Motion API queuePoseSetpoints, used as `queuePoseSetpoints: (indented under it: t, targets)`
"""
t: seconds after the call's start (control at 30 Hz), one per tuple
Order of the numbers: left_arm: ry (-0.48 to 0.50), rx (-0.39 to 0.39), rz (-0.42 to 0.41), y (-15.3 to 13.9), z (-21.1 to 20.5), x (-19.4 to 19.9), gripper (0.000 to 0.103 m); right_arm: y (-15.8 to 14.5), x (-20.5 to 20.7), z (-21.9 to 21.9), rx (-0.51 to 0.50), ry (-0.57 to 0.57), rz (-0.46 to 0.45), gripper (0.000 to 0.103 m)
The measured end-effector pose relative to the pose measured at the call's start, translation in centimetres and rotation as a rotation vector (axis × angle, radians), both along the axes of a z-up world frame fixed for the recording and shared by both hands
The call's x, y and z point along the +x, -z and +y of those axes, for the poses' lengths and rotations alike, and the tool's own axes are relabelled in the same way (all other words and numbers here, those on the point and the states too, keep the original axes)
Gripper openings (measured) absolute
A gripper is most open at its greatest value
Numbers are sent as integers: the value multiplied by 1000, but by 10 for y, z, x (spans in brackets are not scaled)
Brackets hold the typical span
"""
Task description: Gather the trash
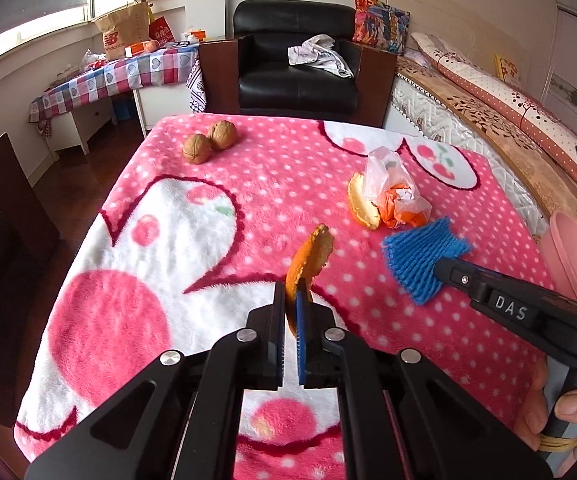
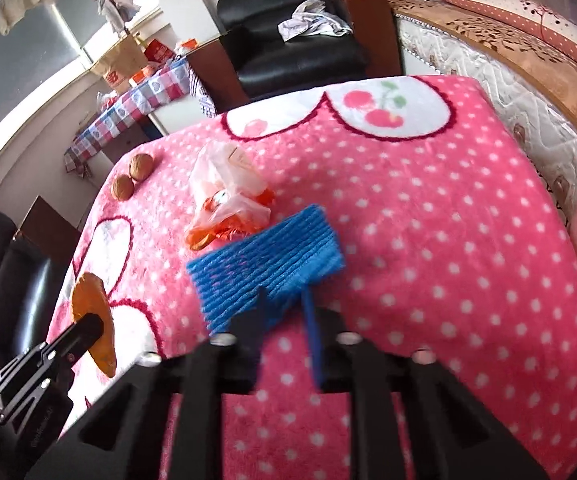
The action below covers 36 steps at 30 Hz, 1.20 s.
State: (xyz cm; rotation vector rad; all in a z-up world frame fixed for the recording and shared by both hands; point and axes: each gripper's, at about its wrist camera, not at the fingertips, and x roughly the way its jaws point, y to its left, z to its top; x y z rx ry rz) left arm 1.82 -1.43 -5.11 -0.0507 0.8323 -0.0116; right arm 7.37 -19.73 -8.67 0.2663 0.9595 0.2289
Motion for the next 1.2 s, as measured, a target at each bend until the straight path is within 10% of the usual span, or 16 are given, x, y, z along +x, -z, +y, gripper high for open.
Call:
queuePoseSetpoints:
  t: [1.2]
  targets:
    - [197, 99, -204, -50, -117, -9, 4, -76, -111, -109, -103, 164, -279, 1]
